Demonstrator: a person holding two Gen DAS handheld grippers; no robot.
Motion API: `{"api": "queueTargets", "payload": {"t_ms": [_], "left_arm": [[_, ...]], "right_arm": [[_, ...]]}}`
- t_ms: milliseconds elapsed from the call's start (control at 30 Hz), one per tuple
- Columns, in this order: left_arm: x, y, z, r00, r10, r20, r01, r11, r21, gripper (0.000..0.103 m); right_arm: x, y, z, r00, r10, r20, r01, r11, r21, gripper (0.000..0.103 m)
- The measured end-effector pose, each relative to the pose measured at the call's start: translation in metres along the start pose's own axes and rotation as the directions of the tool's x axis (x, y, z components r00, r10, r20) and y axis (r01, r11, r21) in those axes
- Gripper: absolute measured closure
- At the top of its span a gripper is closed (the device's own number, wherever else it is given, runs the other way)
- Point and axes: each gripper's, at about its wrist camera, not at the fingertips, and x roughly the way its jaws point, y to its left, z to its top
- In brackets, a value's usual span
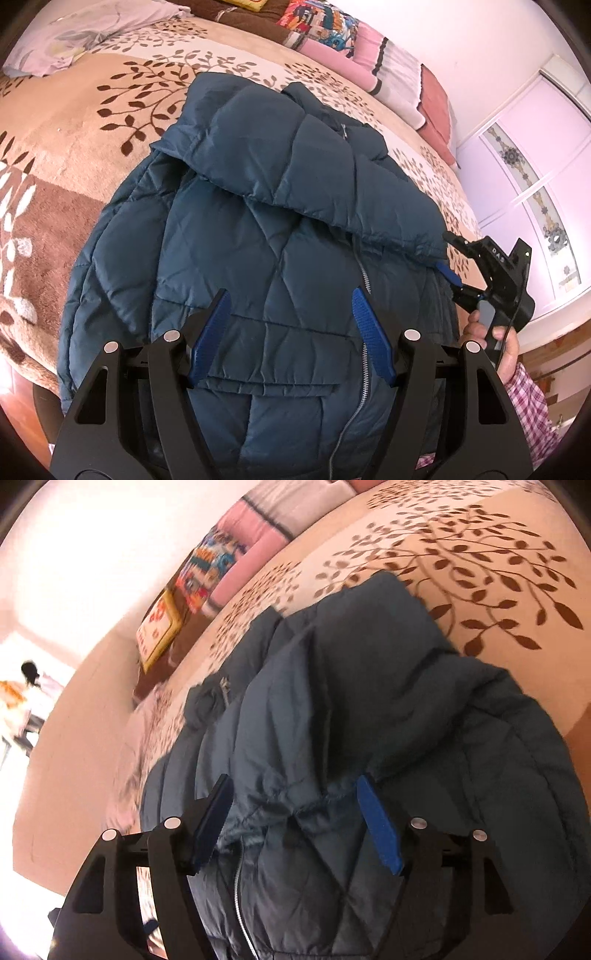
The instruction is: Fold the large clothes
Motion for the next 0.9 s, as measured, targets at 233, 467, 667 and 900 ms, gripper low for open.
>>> {"api": "queueTargets", "payload": {"t_ms": [233, 467, 667, 900], "left_arm": [[0.000, 0.003, 0.001, 1.000, 0.008, 0.003, -0.008, 1.000, -0.006, 0.036], [0.000, 0.009, 0.004, 1.000, 0.011, 0.006, -0.011, 1.000, -0.020, 0.036], [0.000, 0.010, 0.004, 1.000, 0.029, 0.010, -0.029, 0.999, -0.016, 0.036], [-0.014, 0.026, 0.009, 0.993, 0.100, 0.054, -0.099, 0.995, -0.034, 0.036]], "right_arm": [[0.005, 0.000, 0.007, 1.000, -0.019, -0.017, 0.019, 1.000, -0.017, 0.094], [-0.005, -0.007, -0.006, 0.998, -0.056, -0.024, 0.055, 0.998, -0.031, 0.094], [0.014, -0.013, -0.012, 0.990, -0.130, -0.060, 0.127, 0.990, -0.058, 0.094], [0.012, -0.004, -0.013, 0.981, -0.179, -0.075, 0.171, 0.980, -0.100, 0.064]]}}
